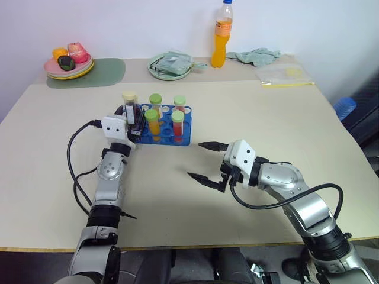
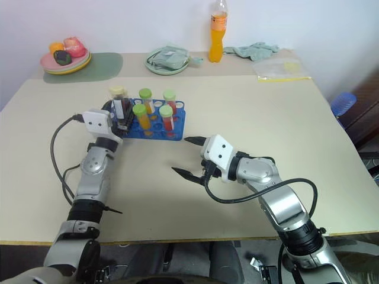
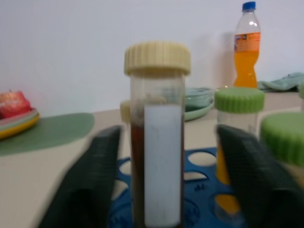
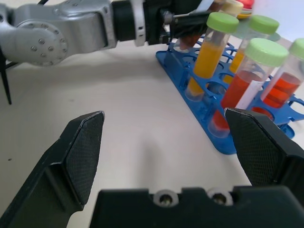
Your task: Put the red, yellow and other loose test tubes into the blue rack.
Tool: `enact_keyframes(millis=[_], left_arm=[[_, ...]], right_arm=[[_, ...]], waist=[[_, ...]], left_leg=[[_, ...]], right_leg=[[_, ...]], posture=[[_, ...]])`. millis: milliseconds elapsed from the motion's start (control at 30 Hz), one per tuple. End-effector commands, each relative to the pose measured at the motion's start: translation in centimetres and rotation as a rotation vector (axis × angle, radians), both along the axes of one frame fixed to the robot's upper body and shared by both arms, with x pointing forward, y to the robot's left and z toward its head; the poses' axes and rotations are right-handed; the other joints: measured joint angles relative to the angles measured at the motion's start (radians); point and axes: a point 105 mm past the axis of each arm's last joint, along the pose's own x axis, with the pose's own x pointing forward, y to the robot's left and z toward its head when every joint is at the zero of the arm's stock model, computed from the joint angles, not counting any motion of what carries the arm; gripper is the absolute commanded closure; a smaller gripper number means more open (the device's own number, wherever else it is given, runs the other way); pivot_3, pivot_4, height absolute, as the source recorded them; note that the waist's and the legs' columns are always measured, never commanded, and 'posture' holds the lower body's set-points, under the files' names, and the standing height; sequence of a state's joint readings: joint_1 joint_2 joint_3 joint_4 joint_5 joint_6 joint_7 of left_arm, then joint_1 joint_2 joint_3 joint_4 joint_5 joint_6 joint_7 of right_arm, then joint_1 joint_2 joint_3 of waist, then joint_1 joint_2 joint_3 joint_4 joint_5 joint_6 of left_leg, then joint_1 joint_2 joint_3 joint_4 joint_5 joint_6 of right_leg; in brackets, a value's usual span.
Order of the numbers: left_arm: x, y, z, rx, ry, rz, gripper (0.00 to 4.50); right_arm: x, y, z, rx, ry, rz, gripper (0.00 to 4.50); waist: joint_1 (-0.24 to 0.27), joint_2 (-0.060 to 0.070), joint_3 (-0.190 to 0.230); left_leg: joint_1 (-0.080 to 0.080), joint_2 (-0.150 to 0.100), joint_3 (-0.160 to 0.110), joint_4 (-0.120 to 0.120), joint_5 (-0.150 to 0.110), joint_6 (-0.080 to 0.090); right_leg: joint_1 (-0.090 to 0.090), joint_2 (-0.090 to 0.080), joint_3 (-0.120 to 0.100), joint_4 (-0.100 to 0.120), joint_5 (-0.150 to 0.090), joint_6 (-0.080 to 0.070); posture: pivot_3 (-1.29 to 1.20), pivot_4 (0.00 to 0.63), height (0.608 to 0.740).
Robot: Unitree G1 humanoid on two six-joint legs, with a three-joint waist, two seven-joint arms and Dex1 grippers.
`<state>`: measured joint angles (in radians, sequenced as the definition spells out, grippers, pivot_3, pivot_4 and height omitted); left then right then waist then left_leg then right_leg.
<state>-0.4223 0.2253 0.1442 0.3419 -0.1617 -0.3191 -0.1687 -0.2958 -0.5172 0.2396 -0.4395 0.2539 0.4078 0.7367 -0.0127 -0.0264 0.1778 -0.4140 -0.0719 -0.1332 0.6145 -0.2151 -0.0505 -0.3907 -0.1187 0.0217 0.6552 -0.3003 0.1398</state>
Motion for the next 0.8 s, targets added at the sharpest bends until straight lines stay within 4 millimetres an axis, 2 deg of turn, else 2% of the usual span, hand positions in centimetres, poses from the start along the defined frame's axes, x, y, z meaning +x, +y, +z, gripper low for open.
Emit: enact_keyframes(millis=[33,133,267,500,600,800], left_arm=[[-1.5,1.2,2.4,-0.058,-0.1,0.013,0.05],[-2.5,2.0,2.5,-0.091,-0.091,-0.001,0.05],[-2.8,1.0,2.3,-0.039,-0.054,-0.067,0.05],[-1.0,1.8,3.3,-0.012,0.186,0.011,0.05],[-0.6,1.1,3.5,0.058,0.302,0.009,0.05],[0.3,-0.1,3.9,0.074,0.462,0.009,0.05]], right_arm=[[0.0,-0.4,2.4,0.048,-0.07,0.004,0.0],[0.3,-1.0,2.8,0.05,-0.076,-0.007,0.0],[0.5,-1.4,2.8,0.043,-0.07,-0.016,0.0],[0.0,-1.4,2.3,0.024,-0.066,-0.023,0.0],[-0.1,-1.4,2.2,0.019,-0.065,-0.027,0.0],[-0.5,-1.1,1.8,0.005,-0.064,-0.022,0.0]], waist=[[-0.002,0.0,0.0],[-0.003,0.0,0.0],[0.002,0.0,0.0],[-0.001,0.0,0.0],[-0.004,0.0,0.0],[-0.002,0.0,0.0]], left_leg=[[0.0,0.0,0.0,0.0,0.0,0.0],[0.0,0.0,-0.001,0.0,0.0,0.0],[0.0,0.0,-0.001,0.0,0.0,0.0],[0.0,0.0,-0.001,0.0,0.0,0.0],[0.0,0.0,-0.001,0.0,0.0,0.0],[0.0,0.0,-0.001,0.0,0.0,0.0]], right_leg=[[0.0,0.0,0.0,0.0,0.0,0.0],[0.0,0.0,0.0,0.0,0.0,0.0],[0.0,0.0,0.0,0.0,0.0,0.0],[0.001,0.0,0.0,0.0,0.0,0.0],[0.0,0.0,0.0,0.001,0.0,0.0],[0.0,0.001,0.0,0.002,0.0,0.0]], posture=[[0.0,0.15,0.74],[0.0,0.15,0.74],[0.0,0.15,0.74],[0.0,0.15,0.74],[0.0,0.15,0.74],[0.0,0.15,0.74]])
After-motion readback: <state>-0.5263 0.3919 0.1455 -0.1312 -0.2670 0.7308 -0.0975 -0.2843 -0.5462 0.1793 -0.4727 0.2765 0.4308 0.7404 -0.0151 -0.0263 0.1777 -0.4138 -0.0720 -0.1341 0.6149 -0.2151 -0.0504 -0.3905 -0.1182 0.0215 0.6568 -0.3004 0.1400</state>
